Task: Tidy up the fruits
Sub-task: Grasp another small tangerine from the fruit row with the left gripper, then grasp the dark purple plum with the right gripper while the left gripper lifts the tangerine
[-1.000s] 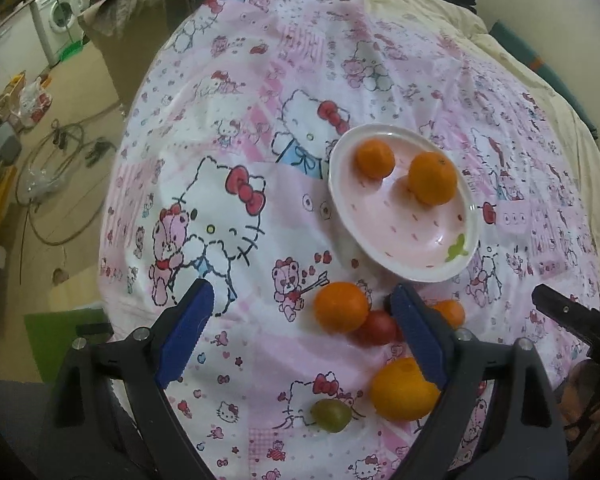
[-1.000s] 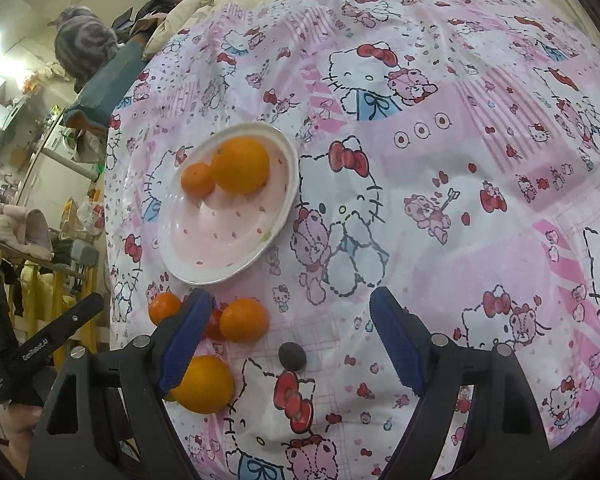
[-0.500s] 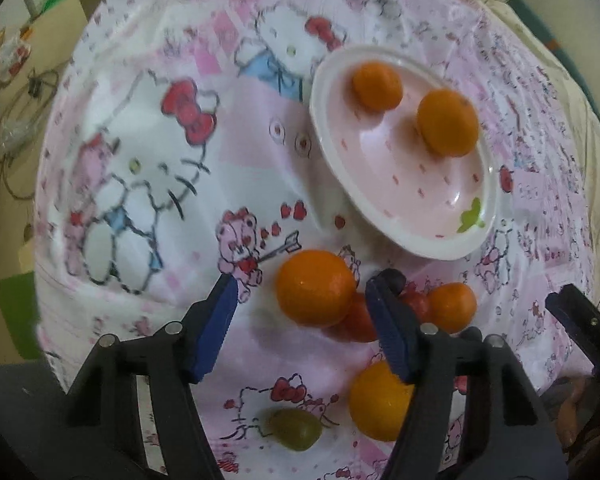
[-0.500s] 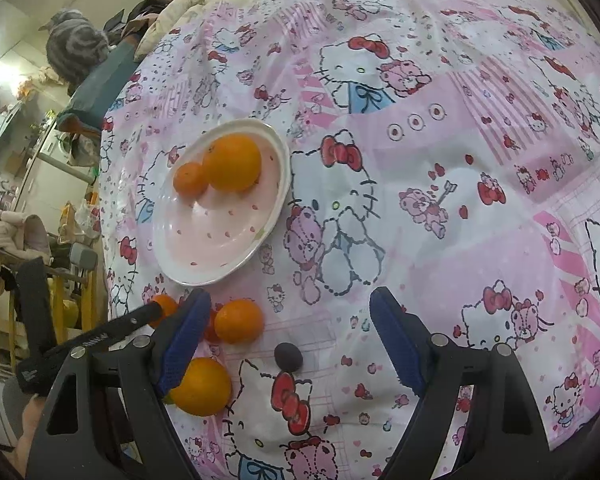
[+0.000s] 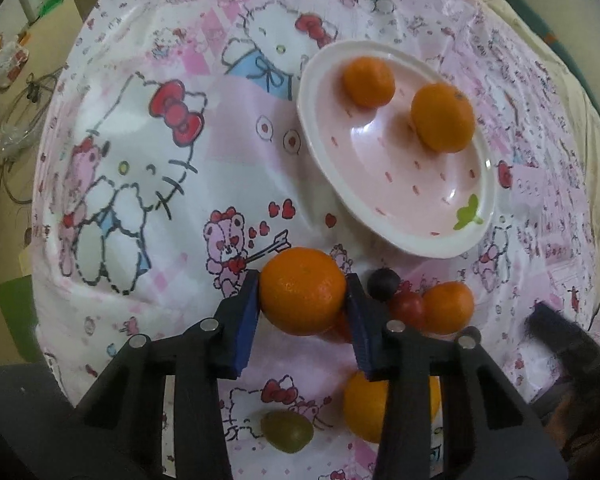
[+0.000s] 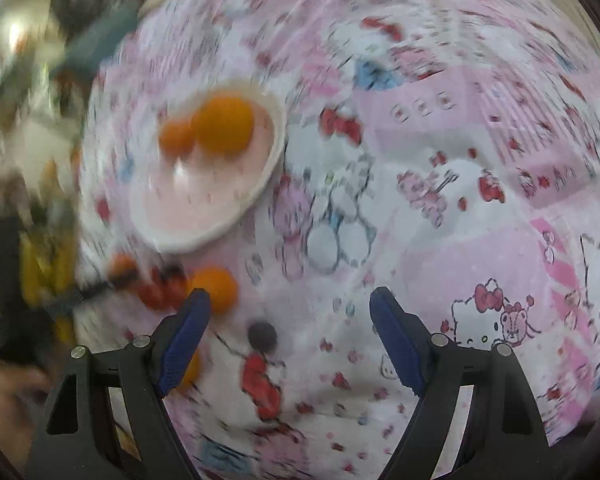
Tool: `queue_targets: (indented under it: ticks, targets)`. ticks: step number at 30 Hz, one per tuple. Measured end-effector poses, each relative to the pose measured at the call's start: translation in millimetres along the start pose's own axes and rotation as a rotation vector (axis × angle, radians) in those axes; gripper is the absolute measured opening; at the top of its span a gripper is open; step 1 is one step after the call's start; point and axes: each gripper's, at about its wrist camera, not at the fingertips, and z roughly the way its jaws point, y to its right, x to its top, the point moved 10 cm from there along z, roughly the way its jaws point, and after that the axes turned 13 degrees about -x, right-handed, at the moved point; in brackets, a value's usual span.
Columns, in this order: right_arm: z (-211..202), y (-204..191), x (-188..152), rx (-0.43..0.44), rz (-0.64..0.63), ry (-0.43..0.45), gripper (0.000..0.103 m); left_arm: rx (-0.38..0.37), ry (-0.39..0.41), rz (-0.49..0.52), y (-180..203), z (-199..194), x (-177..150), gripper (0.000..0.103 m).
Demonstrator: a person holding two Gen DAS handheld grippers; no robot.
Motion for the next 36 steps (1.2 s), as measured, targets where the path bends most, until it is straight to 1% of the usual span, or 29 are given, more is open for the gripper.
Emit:
queue_targets:
  ticks: [3,6,9,11,13,15,16,17,20,22,27,31,36]
  targets:
    - [13,-14,-16,-0.046,-0.113,-0.04,0.083,-0.006,0.033,0.013,2,-12,3,0.036]
    - [17,-28,-22,-0.09,-0.22,-0.022,0.079,-0.008,0.059,0.03,5,-23,7,0.036]
    - [23,-41,-24,-0.143,-0.318,0.001,0.071,-0.007,0.077,0.053,9,-30,9,0.036]
    - [33,-46,-25,-0.166,-0.362,-0.011,0.056,-0.011,0.083,0.06,10,-33,8,0.036]
    - [40,-49,-28,-0.188,-0.393,-0.024,0.047,-0.019,0.084,0.056,10,-35,8,0.036]
    - [44,-51,-29,-0.206,-0.425,-0.015,0.039,-0.024,0.083,0.047,10,-35,8,0.036]
    - [44,-53,-28,-0.201,-0.428,-0.012,0.026,-0.028,0.082,0.042,10,-35,8,0.036]
    - [43,-55,-29,-0.189,-0.43,-0.012,0.023,-0.033,0.083,0.036,9,-36,9,0.036]
    - [41,-58,-31,-0.187,-0.445,-0.003,0.023,-0.03,0.091,0.039,11,-37,10,0.036]
    - [40,-59,-32,-0.15,-0.419,-0.011,0.022,-0.028,0.094,0.045,11,-38,10,0.036]
    - [35,-56,-29,-0.121,-0.39,-0.014,0.022,-0.013,0.098,0.059,10,-38,10,0.036]
    - [28,-51,-24,-0.1,-0.368,-0.007,0.022,0.006,0.102,0.063,5,-38,9,0.036]
    - [15,-45,-19,-0.05,-0.318,0.021,0.022,0.034,0.112,0.07,0,-38,9,0.036]
